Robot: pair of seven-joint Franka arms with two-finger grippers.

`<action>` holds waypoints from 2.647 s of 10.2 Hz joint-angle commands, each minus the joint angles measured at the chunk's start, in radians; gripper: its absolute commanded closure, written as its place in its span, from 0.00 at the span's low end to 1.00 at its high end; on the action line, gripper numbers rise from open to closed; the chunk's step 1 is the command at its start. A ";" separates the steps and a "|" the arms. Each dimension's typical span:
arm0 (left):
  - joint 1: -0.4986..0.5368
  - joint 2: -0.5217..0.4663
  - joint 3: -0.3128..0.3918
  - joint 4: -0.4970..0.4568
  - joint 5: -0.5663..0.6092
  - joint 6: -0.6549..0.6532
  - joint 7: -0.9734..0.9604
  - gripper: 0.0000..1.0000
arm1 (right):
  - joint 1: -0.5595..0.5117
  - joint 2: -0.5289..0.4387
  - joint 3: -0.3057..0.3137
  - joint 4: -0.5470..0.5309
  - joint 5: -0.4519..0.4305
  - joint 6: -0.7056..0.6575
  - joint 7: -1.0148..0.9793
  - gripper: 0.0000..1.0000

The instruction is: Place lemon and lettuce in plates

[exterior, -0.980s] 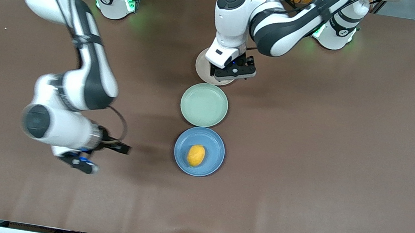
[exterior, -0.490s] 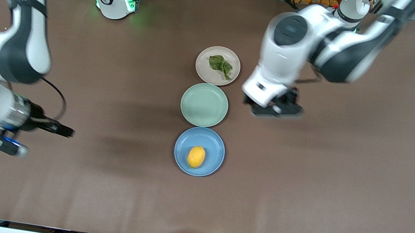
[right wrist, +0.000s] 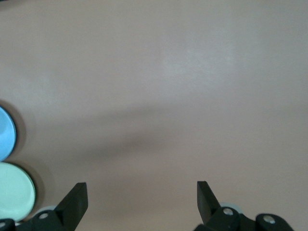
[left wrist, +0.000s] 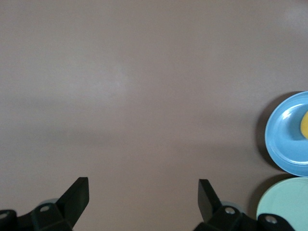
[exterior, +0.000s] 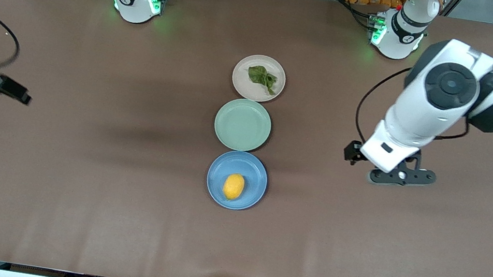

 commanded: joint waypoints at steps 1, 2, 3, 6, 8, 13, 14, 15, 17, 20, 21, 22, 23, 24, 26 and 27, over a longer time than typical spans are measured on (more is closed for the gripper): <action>0.053 -0.064 0.005 0.005 -0.050 -0.025 0.157 0.00 | -0.064 -0.069 0.023 -0.053 -0.021 -0.026 -0.105 0.00; 0.014 -0.093 0.098 0.004 -0.092 -0.028 0.191 0.00 | -0.081 -0.072 0.034 -0.053 -0.021 -0.026 -0.148 0.00; -0.101 -0.150 0.270 0.004 -0.177 -0.041 0.284 0.00 | -0.091 -0.080 0.057 -0.051 -0.024 -0.014 -0.160 0.00; -0.238 -0.215 0.576 0.004 -0.377 -0.084 0.487 0.00 | -0.096 -0.082 0.144 -0.042 -0.111 -0.003 -0.150 0.00; -0.310 -0.244 0.661 0.001 -0.377 -0.102 0.490 0.00 | -0.095 -0.083 0.157 -0.042 -0.105 -0.012 -0.069 0.00; -0.355 -0.279 0.722 0.001 -0.373 -0.145 0.492 0.00 | -0.121 -0.089 0.168 -0.053 -0.107 -0.078 -0.061 0.00; -0.354 -0.297 0.717 0.001 -0.370 -0.169 0.489 0.00 | -0.121 -0.089 0.168 -0.051 -0.107 -0.078 -0.061 0.00; -0.350 -0.310 0.717 0.001 -0.365 -0.179 0.490 0.00 | -0.124 -0.089 0.171 -0.051 -0.107 -0.078 -0.062 0.00; -0.338 -0.324 0.722 0.001 -0.365 -0.191 0.507 0.00 | -0.134 -0.089 0.172 -0.053 -0.107 -0.077 -0.064 0.00; -0.338 -0.336 0.720 0.002 -0.365 -0.199 0.505 0.00 | -0.133 -0.079 0.172 -0.045 -0.107 -0.078 -0.062 0.00; -0.338 -0.333 0.722 0.002 -0.367 -0.199 0.505 0.00 | -0.131 -0.076 0.171 -0.043 -0.108 -0.078 -0.062 0.00; -0.340 -0.333 0.722 0.002 -0.363 -0.199 0.504 0.00 | -0.133 -0.075 0.172 -0.042 -0.108 -0.078 -0.062 0.00; -0.340 -0.333 0.722 0.004 -0.362 -0.199 0.502 0.00 | -0.131 -0.075 0.172 -0.042 -0.108 -0.078 -0.061 0.00; -0.341 -0.333 0.720 0.004 -0.363 -0.199 0.501 0.00 | -0.131 -0.075 0.172 -0.042 -0.108 -0.078 -0.061 0.00; -0.343 -0.333 0.717 0.004 -0.363 -0.199 0.501 0.00 | -0.130 -0.074 0.172 -0.042 -0.107 -0.078 -0.061 0.00; -0.344 -0.334 0.719 0.004 -0.363 -0.199 0.499 0.00 | -0.130 -0.074 0.172 -0.042 -0.107 -0.077 -0.061 0.00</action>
